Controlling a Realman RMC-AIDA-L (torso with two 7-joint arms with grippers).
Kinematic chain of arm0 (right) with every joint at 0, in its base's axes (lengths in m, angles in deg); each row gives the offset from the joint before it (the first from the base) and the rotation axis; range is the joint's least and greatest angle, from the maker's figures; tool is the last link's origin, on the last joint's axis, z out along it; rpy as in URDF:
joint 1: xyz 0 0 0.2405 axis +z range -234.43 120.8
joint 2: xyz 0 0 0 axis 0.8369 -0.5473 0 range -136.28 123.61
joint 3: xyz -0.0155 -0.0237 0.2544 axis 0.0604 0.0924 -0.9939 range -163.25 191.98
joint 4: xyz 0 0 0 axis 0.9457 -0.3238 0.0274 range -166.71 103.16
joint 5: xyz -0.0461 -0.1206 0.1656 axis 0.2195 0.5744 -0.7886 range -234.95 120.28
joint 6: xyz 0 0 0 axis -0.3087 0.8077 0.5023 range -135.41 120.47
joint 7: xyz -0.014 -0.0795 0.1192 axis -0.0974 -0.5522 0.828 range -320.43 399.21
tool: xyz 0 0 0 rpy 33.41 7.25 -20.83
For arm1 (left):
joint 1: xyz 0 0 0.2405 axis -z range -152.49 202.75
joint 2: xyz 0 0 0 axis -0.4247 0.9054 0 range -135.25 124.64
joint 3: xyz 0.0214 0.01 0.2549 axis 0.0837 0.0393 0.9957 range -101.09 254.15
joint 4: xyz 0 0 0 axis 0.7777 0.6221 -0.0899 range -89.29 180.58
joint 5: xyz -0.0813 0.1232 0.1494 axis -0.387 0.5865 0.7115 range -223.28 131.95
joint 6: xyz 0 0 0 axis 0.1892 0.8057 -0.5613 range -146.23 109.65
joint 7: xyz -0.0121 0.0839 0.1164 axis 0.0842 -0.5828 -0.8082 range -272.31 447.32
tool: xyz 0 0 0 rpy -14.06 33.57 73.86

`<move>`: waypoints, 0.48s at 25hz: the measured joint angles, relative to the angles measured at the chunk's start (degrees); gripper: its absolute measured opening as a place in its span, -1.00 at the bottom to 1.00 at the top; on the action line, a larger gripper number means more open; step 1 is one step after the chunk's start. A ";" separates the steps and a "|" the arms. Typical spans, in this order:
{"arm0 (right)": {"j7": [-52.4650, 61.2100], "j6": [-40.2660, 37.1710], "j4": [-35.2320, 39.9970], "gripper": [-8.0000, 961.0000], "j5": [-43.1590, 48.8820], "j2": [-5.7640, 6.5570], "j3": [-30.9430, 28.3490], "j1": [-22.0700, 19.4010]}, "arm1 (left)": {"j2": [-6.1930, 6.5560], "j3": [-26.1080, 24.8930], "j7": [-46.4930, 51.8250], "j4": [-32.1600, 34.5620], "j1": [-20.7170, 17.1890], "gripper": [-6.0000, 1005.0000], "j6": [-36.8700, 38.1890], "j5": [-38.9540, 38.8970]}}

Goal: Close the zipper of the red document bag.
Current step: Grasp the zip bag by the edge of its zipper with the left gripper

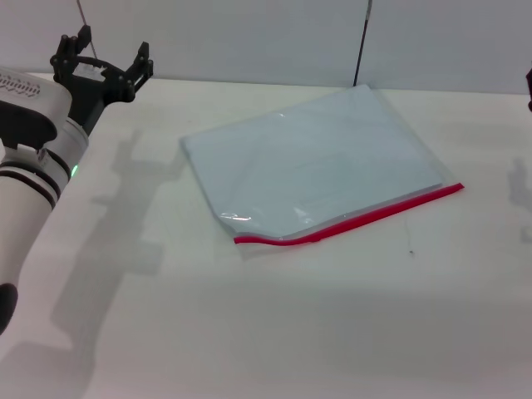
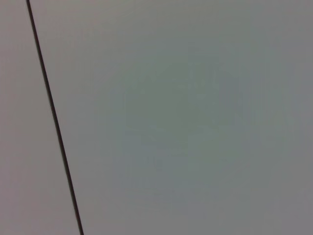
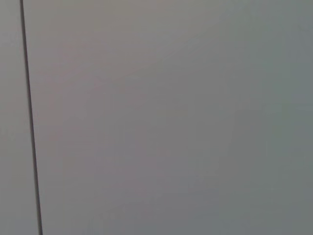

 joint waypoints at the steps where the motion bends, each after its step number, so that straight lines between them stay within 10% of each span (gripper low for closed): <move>1: 0.02 0.01 0.01 0.02 0.00 0.02 -0.01 0.06 | 0.00 0.00 0.00 0.00 0.00 0.77 0.00 0.00; 12: 0.01 0.08 0.05 0.02 0.12 0.24 0.31 0.50 | 0.24 -0.16 -0.35 0.23 0.06 0.77 0.00 -0.69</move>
